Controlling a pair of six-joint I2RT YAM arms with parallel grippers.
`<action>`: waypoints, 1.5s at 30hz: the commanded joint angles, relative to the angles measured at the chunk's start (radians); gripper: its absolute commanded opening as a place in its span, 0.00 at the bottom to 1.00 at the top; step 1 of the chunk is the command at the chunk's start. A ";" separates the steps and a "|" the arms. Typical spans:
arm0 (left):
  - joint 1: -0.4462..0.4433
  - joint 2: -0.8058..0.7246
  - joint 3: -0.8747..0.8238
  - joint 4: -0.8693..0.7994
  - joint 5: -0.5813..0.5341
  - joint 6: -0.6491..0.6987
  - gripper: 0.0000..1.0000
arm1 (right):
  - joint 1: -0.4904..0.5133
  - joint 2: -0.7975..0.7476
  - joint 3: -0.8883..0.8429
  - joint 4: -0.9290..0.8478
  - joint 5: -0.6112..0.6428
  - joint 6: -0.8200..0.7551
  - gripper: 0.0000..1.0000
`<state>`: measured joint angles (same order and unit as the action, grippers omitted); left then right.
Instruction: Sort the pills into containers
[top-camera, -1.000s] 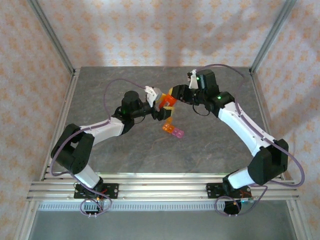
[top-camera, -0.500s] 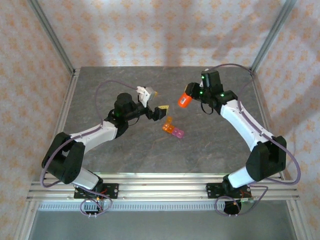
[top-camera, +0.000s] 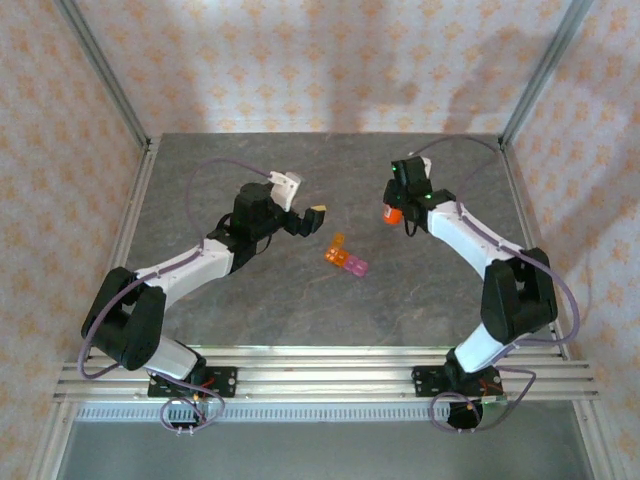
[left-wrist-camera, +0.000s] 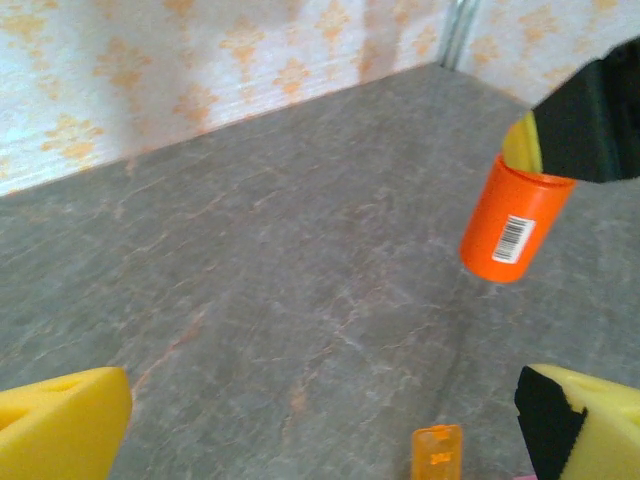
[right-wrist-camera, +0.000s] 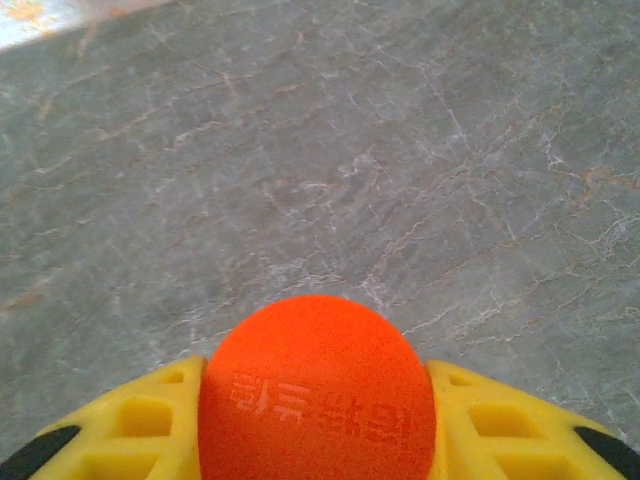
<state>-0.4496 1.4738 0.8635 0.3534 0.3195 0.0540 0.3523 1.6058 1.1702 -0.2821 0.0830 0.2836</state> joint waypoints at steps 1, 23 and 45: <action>0.007 -0.026 0.032 -0.033 -0.160 -0.009 1.00 | -0.006 0.008 -0.046 0.092 0.062 -0.003 0.13; 0.029 0.031 0.079 -0.028 -0.203 -0.085 1.00 | -0.006 -0.012 -0.164 0.169 0.026 0.009 0.70; 0.034 0.043 0.117 -0.034 -0.320 -0.123 1.00 | 0.157 -0.267 -0.190 -0.138 -0.334 -0.146 0.75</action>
<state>-0.4229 1.4971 0.9321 0.3702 -0.0078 -0.0635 0.4656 1.3495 1.0092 -0.3294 -0.2104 0.1917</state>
